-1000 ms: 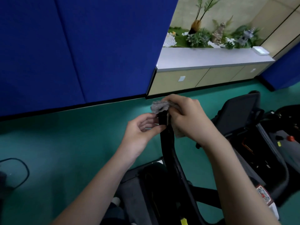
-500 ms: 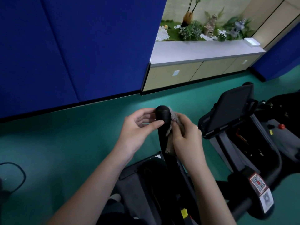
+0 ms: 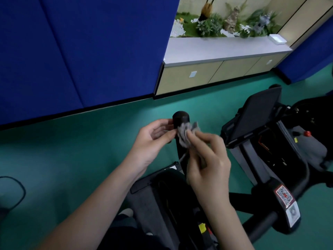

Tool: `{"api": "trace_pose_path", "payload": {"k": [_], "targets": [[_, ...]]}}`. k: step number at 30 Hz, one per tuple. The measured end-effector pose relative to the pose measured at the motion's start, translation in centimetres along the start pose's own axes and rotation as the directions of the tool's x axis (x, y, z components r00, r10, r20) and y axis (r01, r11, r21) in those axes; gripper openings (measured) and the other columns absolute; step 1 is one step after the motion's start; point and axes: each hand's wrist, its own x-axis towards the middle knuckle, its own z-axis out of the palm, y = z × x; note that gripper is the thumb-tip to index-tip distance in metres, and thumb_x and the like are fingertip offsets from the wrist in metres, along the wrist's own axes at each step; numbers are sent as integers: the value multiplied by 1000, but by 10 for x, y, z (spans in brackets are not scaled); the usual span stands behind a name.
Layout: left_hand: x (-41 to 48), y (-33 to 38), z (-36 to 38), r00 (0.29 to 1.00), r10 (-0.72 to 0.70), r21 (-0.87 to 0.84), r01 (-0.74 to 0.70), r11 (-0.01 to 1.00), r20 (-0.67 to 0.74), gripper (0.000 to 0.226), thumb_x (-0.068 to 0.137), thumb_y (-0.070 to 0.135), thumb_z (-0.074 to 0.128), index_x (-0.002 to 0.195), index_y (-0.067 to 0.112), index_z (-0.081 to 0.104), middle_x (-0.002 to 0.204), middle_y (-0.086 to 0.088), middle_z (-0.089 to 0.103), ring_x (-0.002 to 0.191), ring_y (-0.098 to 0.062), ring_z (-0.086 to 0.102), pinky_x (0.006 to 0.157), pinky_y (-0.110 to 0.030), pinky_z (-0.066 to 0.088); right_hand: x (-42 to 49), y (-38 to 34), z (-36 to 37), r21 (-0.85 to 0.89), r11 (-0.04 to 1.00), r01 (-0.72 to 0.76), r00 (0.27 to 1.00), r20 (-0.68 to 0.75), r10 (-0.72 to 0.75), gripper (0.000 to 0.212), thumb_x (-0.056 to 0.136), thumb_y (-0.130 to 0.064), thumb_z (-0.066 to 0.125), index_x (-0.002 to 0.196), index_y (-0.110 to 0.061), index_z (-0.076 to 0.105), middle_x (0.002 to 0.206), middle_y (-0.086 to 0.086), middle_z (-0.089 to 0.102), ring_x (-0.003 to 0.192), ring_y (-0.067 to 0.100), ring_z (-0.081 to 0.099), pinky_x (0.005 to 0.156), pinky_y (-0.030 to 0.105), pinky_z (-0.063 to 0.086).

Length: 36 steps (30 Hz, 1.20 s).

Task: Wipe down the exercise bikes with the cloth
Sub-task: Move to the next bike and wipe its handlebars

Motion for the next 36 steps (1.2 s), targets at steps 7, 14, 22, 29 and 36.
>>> {"api": "trace_pose_path", "payload": {"k": [7,14,22,29,36], "targets": [[7,-2,0,1000,16,28,-16,999,-1,16,80,1,66,89,13,65,81,7,68,75,2,62,72,-12,49,-4,5,-11,24,999,32,999,-38,-32,33,83,3,54,111,-7,70,101,6,60,93,22,60,80,27,48],[-1,-9,5,998,-13,-15,12,1000,-67,17,87,4,60,102,9,65,90,-1,68,83,-3,63,72,-14,51,4,16,-9,154,986,56,996,65,-66,34,82,3,58,112,-8,69,100,6,60,95,19,60,82,25,48],[-39,-34,29,972,-19,-17,15,1000,-236,13,90,10,58,100,14,65,92,0,68,84,-7,61,77,-23,47,28,28,-21,334,924,186,961,135,-242,25,78,3,69,101,-8,70,97,-1,69,94,17,63,85,26,49],[-68,-54,59,927,22,-68,-51,996,-374,20,88,1,60,104,13,62,91,2,63,76,-5,56,69,-12,44,34,44,-33,377,883,280,876,275,-396,22,75,-4,70,94,-16,74,91,-5,69,89,13,66,82,14,46],[-71,-59,70,895,8,-84,-51,995,-446,23,85,9,66,107,14,63,98,-4,62,78,-8,56,73,-11,44,73,21,-21,313,769,558,701,317,-638,25,74,1,70,97,-8,73,97,4,72,94,18,68,86,19,48]]}}
